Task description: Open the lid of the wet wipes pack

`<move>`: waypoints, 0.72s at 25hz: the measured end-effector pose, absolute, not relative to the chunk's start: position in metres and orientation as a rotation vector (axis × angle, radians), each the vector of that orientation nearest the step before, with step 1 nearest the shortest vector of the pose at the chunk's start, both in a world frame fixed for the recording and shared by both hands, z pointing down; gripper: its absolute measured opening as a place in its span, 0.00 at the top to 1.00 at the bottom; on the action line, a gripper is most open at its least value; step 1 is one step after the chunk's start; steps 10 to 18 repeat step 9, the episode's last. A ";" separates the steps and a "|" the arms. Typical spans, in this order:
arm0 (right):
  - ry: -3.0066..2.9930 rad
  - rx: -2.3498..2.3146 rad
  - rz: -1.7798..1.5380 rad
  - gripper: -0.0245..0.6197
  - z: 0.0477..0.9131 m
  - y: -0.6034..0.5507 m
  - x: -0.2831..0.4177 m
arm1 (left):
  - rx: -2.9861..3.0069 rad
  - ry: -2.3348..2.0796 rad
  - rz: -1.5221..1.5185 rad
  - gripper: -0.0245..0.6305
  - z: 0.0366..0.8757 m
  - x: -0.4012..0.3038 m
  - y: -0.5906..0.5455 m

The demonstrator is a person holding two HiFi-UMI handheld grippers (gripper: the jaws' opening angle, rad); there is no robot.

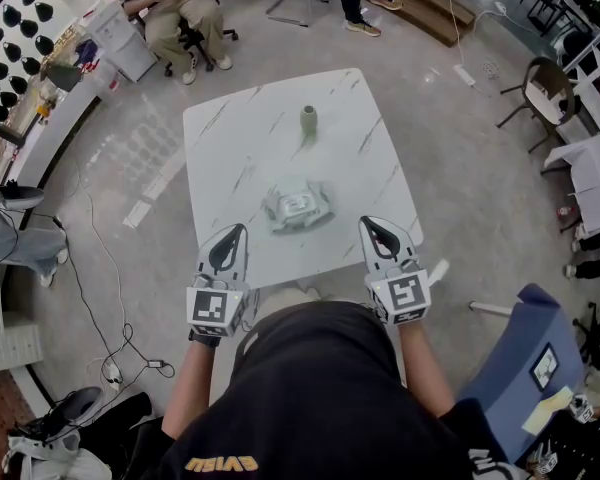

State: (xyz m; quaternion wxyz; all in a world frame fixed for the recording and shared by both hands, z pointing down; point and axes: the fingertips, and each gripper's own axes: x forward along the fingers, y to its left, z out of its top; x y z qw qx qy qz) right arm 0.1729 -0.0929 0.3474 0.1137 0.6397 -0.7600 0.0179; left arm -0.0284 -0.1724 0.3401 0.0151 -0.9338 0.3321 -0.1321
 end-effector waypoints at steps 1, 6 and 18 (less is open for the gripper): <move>-2.229 1.875 0.049 0.96 0.348 -0.093 0.173 | -2.906 1.033 -0.413 0.94 0.341 -0.028 -0.172; -2.225 1.881 0.081 0.96 0.349 -0.092 0.172 | -2.906 1.028 -0.418 0.94 0.341 -0.027 -0.171; -2.227 1.879 0.075 0.96 0.348 -0.091 0.170 | -2.905 1.024 -0.421 0.94 0.340 -0.028 -0.170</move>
